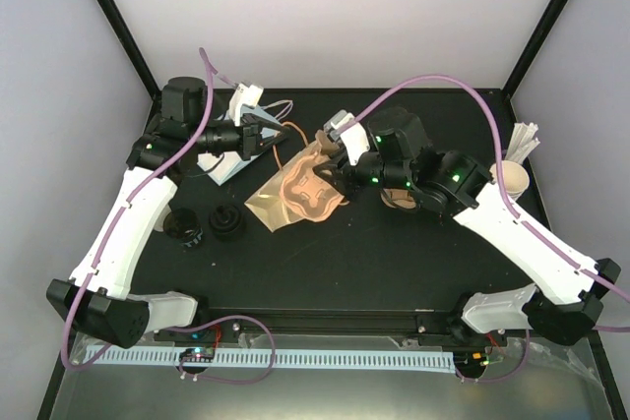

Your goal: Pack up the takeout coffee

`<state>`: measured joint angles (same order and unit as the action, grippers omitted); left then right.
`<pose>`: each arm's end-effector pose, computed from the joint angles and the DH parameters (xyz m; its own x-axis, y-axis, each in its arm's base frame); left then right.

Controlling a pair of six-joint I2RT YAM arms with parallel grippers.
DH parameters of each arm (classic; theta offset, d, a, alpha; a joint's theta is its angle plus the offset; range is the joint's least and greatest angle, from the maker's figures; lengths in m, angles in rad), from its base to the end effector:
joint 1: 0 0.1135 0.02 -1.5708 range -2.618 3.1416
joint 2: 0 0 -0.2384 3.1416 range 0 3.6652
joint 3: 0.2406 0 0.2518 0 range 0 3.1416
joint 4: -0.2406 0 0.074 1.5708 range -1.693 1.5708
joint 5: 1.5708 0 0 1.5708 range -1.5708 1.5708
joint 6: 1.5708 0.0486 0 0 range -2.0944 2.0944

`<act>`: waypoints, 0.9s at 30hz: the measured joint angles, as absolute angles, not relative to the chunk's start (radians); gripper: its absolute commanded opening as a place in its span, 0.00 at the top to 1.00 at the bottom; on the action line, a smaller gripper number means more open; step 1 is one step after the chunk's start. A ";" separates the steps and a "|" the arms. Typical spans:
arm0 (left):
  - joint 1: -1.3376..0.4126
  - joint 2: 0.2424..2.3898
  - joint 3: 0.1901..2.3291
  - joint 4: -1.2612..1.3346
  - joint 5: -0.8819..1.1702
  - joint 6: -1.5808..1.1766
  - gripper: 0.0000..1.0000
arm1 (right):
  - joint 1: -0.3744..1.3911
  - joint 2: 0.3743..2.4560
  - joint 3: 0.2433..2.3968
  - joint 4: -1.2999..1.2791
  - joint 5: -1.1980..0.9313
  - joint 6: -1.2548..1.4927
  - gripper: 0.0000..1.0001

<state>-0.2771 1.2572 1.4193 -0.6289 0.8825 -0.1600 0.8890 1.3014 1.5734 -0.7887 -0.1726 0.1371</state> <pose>0.2511 -0.1105 0.3918 -0.5607 0.0543 -0.8262 0.7575 0.4365 -0.4854 0.1712 0.2242 0.4066 -0.4258 -0.3110 -0.8497 -0.8084 0.5526 0.2029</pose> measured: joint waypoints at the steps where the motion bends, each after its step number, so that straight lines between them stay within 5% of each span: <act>1: -0.277 1.257 1.419 -0.629 0.886 -0.160 0.99 | 0.886 1.302 1.557 -0.781 -0.182 0.140 0.70; 27: -0.300 1.257 1.426 -0.634 0.966 -0.160 0.98 | 0.828 1.309 1.402 -0.650 -0.257 0.154 0.71</act>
